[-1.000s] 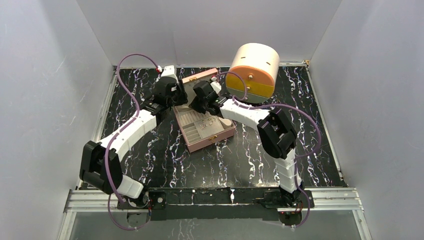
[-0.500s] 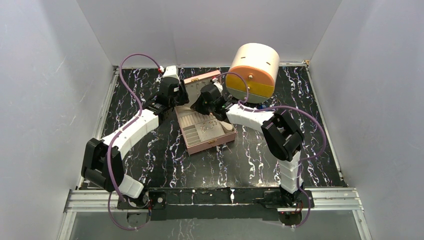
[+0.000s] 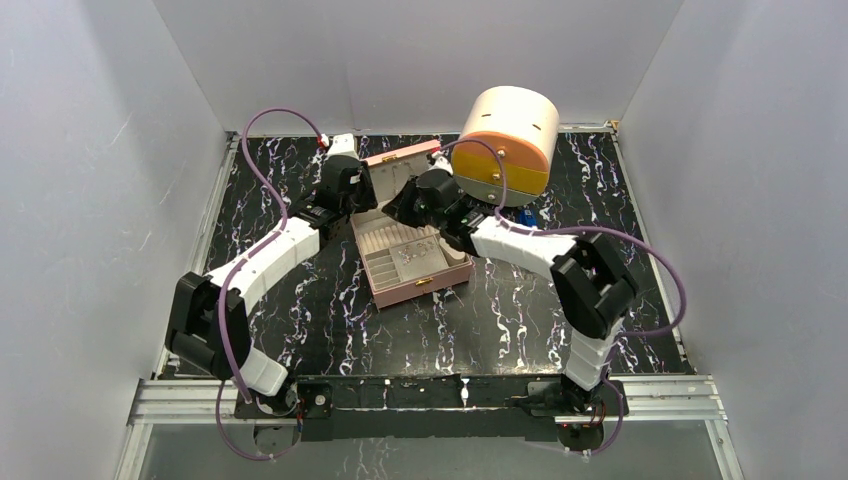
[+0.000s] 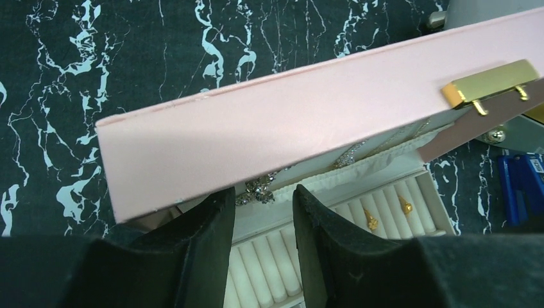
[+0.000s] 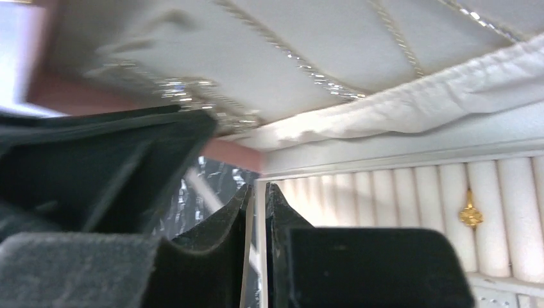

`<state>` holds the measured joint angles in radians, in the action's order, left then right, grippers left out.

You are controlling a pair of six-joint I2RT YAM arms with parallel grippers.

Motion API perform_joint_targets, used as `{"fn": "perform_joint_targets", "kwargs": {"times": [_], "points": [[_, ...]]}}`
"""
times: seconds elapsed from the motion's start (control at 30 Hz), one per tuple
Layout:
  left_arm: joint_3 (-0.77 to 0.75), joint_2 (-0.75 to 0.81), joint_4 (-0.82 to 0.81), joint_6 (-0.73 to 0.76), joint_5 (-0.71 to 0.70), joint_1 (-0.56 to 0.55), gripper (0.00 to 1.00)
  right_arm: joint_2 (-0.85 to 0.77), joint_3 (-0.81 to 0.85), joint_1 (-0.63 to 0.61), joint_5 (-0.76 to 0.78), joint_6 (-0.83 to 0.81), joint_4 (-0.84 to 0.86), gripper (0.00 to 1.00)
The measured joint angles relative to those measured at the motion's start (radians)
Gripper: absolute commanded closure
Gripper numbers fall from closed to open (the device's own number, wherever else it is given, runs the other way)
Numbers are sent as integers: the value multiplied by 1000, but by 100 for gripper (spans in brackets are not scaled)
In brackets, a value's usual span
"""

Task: Organize the mixed jewelry
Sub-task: Adjust the jewelry in the jewelry box.

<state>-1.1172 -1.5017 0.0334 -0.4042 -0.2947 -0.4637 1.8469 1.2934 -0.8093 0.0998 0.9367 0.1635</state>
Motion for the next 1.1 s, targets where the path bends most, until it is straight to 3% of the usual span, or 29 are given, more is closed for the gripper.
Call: {"fn": "perform_joint_targets", "kwargs": {"times": [0.2,0.37,0.53,0.77,1.1], "points": [[0,-6,9,1,-8,0,62,-111,-69,-6,-13,-21,135,76],[0,-6,9,1,-6,0,60,-126,-99,-9,15,-16,146,64],[0,-2,13,3,0,0,60,-117,-59,-9,71,11,18,56],[0,2,23,1,-5,0,64,-5,167,-9,122,64,-231,43],[0,8,32,0,-13,0,64,143,327,-9,136,112,-390,39]]}}
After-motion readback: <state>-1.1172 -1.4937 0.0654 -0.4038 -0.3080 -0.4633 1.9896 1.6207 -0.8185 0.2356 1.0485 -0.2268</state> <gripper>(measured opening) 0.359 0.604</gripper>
